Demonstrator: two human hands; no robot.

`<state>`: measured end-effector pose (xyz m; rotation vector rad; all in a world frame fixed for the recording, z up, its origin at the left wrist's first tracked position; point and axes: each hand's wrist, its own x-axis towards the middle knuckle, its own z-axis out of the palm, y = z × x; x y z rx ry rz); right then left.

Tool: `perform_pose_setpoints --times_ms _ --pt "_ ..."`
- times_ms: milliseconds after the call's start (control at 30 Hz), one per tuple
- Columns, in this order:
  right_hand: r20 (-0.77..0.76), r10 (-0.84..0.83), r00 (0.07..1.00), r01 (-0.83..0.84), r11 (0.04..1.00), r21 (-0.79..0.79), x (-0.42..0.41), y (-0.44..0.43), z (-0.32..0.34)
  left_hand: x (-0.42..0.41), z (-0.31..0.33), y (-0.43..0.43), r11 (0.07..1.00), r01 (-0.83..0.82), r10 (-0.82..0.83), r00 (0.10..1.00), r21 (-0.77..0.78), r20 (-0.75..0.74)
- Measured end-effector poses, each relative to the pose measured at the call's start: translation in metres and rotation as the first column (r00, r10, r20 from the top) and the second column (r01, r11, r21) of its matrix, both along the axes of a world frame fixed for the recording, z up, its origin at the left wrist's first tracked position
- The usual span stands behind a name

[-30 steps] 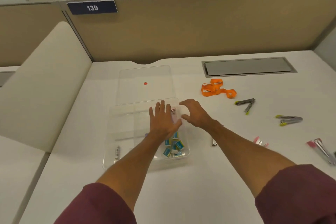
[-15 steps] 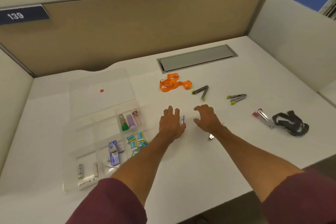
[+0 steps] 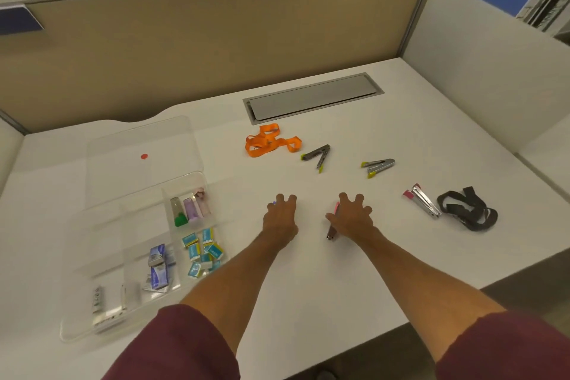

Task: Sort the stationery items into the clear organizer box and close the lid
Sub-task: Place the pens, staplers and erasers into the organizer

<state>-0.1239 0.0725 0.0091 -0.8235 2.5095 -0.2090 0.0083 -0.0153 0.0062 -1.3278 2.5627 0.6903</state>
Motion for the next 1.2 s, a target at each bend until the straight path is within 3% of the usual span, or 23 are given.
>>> perform_pose_setpoints --times_ms 200,467,933,1200 --pt "0.014 0.066 0.998 -0.067 0.998 0.021 0.004 -0.008 -0.003 0.01 0.006 -0.013 0.999 -0.027 0.025 0.996 -0.019 -0.084" --pt "-0.002 0.244 0.97 -0.243 0.965 -0.101 0.028 -0.052 0.02 0.045 0.029 -0.043 0.986 -0.144 0.128 0.978 -0.089 -0.164" --pt "-0.038 0.561 0.827 -0.544 0.781 -0.307 0.143 -0.152 0.07 0.179 0.056 -0.089 0.899 -0.383 0.338 0.915 -0.211 -0.223" --pt "-0.079 0.632 0.771 -0.619 0.713 -0.33 0.211 -0.192 0.073 0.235 0.046 -0.118 0.867 -0.456 0.425 0.887 -0.198 -0.181"
